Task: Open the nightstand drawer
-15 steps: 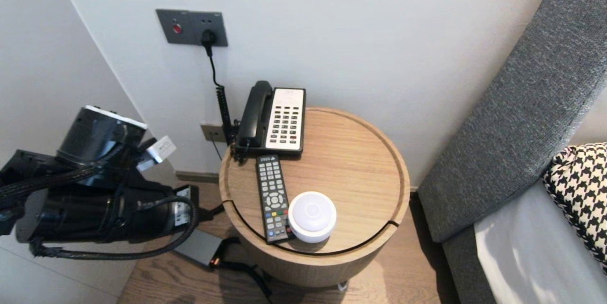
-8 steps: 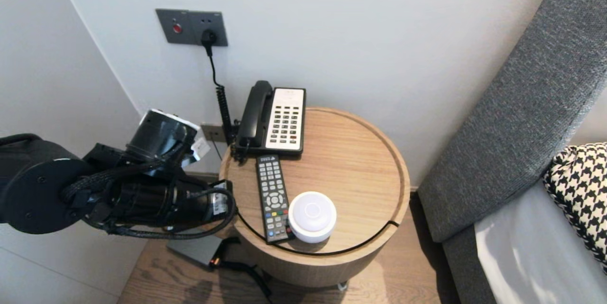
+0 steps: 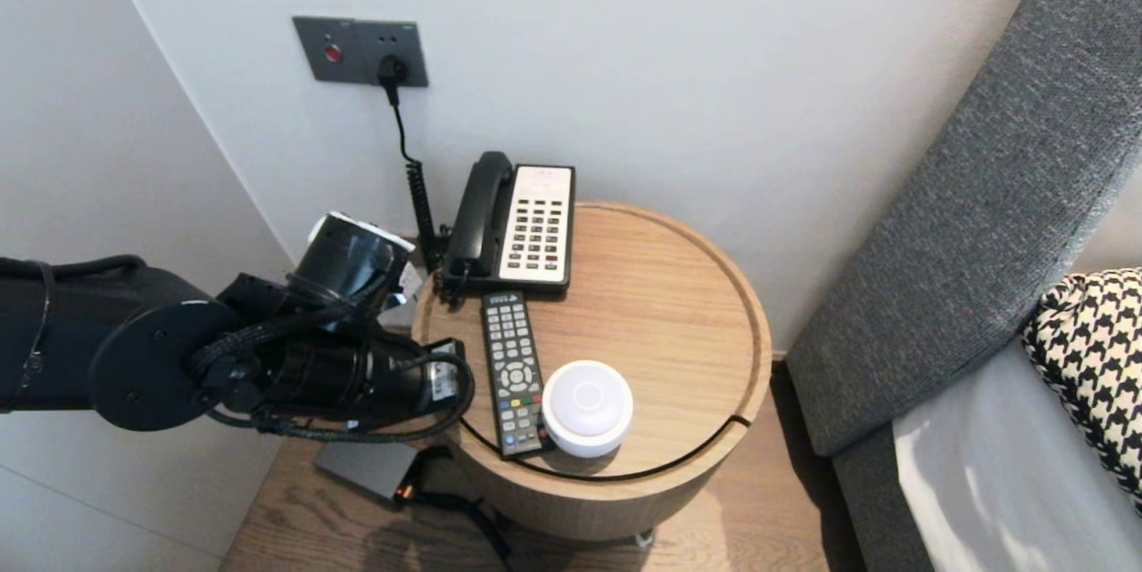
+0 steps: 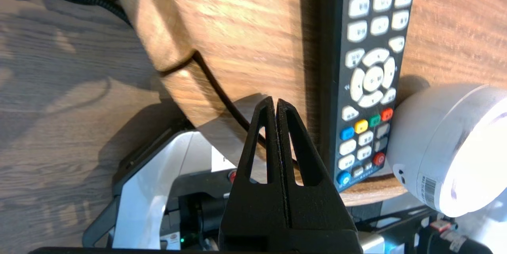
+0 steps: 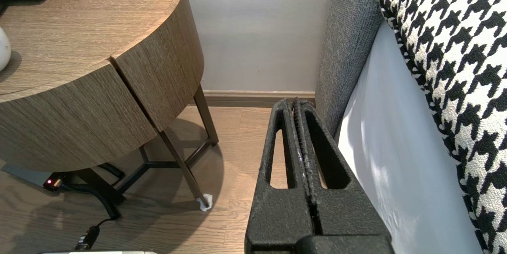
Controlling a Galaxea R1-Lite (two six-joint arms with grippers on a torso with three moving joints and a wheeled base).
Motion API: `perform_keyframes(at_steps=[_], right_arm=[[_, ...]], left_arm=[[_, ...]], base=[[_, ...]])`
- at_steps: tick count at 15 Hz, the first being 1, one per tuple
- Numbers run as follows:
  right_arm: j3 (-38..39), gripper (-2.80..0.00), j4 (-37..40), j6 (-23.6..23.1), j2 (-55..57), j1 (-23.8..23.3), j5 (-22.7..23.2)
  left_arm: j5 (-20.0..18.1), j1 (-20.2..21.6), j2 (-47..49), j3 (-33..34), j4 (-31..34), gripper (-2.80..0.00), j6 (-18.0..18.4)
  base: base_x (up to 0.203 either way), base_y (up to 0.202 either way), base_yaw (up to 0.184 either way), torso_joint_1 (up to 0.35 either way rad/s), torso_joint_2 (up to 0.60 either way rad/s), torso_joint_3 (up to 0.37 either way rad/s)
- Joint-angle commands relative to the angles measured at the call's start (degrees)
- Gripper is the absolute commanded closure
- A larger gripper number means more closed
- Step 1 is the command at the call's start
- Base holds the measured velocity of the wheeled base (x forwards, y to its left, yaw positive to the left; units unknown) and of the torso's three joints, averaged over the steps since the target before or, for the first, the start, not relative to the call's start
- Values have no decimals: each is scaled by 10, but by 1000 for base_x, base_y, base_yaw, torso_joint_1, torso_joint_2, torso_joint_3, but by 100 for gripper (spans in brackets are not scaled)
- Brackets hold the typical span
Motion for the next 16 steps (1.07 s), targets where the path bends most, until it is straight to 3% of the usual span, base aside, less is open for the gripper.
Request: perform_keyframes(at_steps=[1,16], right_arm=[[15,0,-1,0,0,0,0],[15,0,-1,0,0,0,0]], left_arm=[[-1,-8,-1,7,3,0,-8],[-5,-31,-71,115,-7,0,-15]], base=[[0,0,0,0,0,0],[0,0,0,0,0,0]])
